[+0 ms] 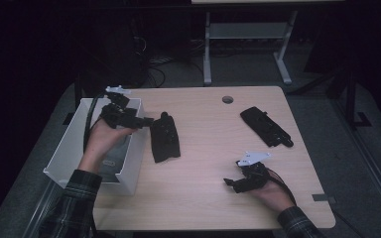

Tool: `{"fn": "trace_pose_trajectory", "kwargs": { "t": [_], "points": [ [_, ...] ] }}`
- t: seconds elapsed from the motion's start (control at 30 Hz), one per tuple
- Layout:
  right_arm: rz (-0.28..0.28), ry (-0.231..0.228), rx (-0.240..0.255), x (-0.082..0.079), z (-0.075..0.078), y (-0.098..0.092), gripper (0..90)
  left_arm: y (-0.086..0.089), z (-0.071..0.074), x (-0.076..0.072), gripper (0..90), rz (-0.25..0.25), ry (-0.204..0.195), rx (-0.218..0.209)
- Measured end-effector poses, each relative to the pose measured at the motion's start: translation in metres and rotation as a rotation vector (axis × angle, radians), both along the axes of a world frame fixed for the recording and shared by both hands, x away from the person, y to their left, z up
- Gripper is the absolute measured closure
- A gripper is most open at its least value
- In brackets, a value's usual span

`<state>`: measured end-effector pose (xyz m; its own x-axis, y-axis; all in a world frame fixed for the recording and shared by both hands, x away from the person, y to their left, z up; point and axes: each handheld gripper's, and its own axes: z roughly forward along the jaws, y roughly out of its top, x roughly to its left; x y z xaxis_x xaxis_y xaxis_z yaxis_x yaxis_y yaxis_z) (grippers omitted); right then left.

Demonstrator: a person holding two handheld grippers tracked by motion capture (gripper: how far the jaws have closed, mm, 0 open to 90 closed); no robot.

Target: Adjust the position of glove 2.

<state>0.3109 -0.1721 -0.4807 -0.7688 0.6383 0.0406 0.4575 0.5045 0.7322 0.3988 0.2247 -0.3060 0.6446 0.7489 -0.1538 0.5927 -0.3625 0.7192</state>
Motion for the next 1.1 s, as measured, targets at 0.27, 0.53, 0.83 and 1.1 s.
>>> {"fn": "trace_pose_trajectory", "kwargs": {
  "t": [0.27,0.53,0.83,1.1],
  "points": [
    [-0.019,-0.027,-0.021,0.003,0.007,-0.008,64.5,-0.060,-0.010,-0.018,14.6,-0.116,-0.021,-0.010],
    [-0.078,-0.001,-0.012,0.027,0.021,-0.033,90.0,-0.090,-0.043,-0.031,14.6,-0.175,-0.007,-0.007],
    [-0.185,-0.019,-0.018,0.072,0.033,-0.079,90.0,-0.099,-0.092,-0.055,14.6,-0.227,-0.004,0.025],
    [-0.295,-0.033,-0.038,0.097,0.034,-0.115,90.0,-0.092,-0.122,-0.072,14.6,-0.236,0.013,0.049]
  ]
}}
